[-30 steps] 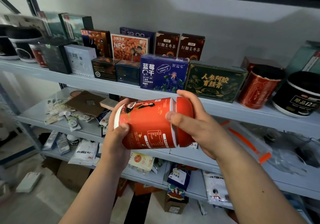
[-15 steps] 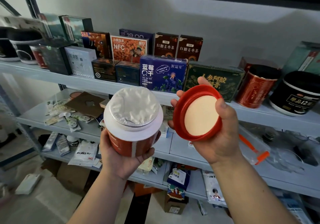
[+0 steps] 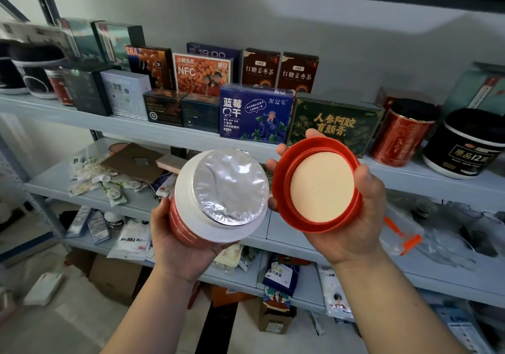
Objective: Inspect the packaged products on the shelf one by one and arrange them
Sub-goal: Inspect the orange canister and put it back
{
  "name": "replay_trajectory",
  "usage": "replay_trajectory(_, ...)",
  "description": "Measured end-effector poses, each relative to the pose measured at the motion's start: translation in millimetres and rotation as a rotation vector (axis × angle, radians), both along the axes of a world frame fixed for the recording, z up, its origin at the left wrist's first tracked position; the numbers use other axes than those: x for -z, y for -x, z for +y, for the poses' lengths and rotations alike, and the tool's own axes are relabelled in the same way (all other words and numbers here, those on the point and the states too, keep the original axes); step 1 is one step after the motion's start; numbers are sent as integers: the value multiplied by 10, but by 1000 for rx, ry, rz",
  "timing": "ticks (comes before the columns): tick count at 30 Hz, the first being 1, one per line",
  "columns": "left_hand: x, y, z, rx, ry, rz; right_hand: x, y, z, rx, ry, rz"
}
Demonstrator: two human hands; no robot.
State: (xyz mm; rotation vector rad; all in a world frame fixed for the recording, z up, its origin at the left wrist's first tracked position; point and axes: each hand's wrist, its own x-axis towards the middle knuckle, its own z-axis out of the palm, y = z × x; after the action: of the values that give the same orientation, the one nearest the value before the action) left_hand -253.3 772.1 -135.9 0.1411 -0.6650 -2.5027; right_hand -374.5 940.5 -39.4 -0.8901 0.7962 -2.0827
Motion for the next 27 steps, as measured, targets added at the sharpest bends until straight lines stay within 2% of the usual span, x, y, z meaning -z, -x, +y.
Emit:
replay_trajectory(6, -89, -61, -56, -19, 136, -2, -8, -21, 52, 103, -25, 88)
replay_trajectory(10, -177, -113, -128, 5, 204, 107, -75, -56, 90, 278, -174, 421)
replay_trajectory(15, -328, -136, -123, -23, 267, 181, -170, -192, 150, 386, -259, 768)
replay_trajectory(19, -448, -122, -55, -76, 401, 114, -168, -258, 98, 493, -311, 1075)
replay_trajectory(27, -548, -208, -78, -113, 457, 22, -43, -194, 31, 508, -271, 1113)
